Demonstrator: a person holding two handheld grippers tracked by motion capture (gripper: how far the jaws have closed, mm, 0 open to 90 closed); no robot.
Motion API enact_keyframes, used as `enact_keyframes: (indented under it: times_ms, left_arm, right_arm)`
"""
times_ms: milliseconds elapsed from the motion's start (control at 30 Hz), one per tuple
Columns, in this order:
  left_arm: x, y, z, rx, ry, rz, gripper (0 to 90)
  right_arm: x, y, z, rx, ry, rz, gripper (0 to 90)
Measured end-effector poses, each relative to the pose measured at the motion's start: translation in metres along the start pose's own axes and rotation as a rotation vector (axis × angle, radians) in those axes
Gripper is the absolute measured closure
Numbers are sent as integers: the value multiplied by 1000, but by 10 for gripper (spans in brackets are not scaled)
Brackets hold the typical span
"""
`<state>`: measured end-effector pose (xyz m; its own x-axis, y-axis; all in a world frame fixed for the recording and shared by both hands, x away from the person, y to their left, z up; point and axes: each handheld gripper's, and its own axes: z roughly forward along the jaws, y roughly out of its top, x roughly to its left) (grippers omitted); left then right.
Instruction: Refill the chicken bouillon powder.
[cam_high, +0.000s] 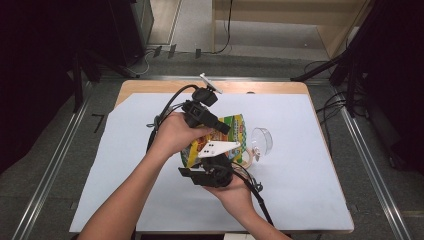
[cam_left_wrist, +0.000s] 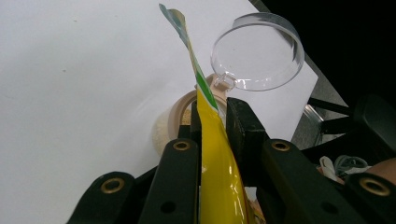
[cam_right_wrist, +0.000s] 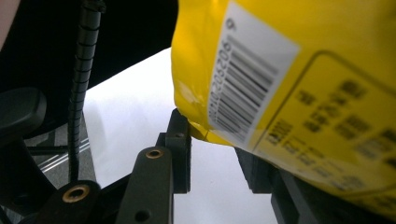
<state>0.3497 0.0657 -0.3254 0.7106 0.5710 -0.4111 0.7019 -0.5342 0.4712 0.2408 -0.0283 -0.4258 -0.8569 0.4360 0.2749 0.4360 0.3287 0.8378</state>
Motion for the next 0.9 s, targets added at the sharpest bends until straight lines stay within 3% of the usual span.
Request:
enact_keyframes:
  times_ms: [533, 900]
  left_arm:
    - [10, 7, 3, 12, -37, -51, 781]
    - [10, 10, 6, 23, -34, -54, 776]
  right_arm:
    - [5, 5, -6, -19, -1, 0, 687]
    - [4, 5, -6, -21, -10, 4, 679]
